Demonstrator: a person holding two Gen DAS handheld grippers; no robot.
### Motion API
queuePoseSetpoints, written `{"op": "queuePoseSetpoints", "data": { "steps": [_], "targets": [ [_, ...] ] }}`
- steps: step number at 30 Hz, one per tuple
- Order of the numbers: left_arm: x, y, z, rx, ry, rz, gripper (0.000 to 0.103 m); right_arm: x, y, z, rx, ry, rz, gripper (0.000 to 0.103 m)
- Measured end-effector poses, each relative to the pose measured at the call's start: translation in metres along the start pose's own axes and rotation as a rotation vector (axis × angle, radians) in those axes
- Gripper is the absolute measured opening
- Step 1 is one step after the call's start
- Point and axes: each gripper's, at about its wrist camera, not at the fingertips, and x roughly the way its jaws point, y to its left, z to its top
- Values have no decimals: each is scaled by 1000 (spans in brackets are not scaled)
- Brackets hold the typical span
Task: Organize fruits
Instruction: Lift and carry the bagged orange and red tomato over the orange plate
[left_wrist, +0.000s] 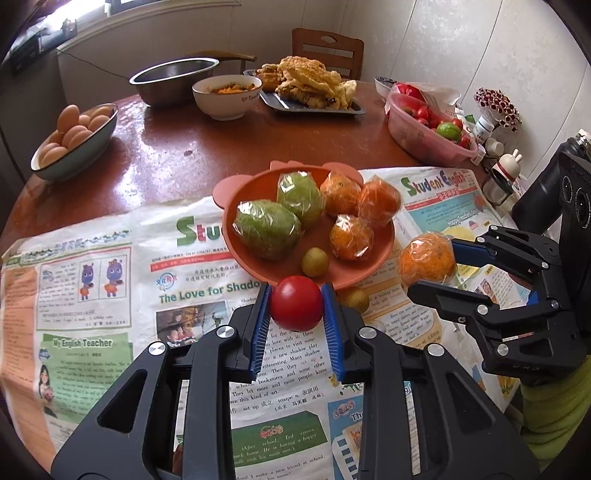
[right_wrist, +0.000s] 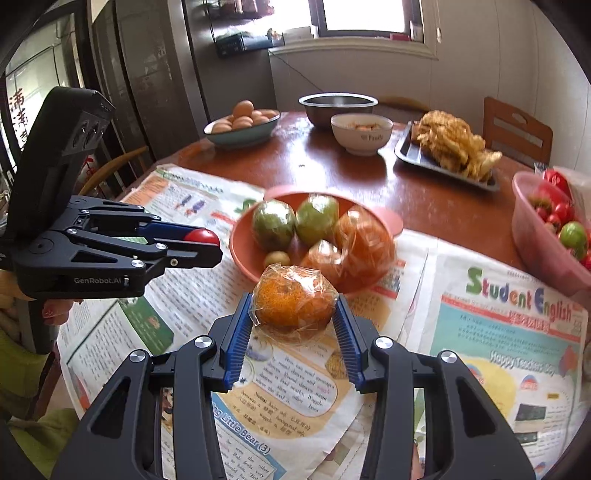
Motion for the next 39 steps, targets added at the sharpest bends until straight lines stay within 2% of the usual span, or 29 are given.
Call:
{"op": "queuePoseSetpoints", "data": {
  "steps": [9, 21, 39],
  "targets": [
    [-6, 4, 13, -3, -16, 8, 20, -10, -4, 25, -7, -41, -17, 42],
    [8, 10, 20, -6, 5, -2, 20, 2, -18, 45, 19, -51, -29, 42],
    [40, 6, 22, 19, 52, -35, 20, 45, -29, 66, -4, 24, -26, 42]
  ]
}}
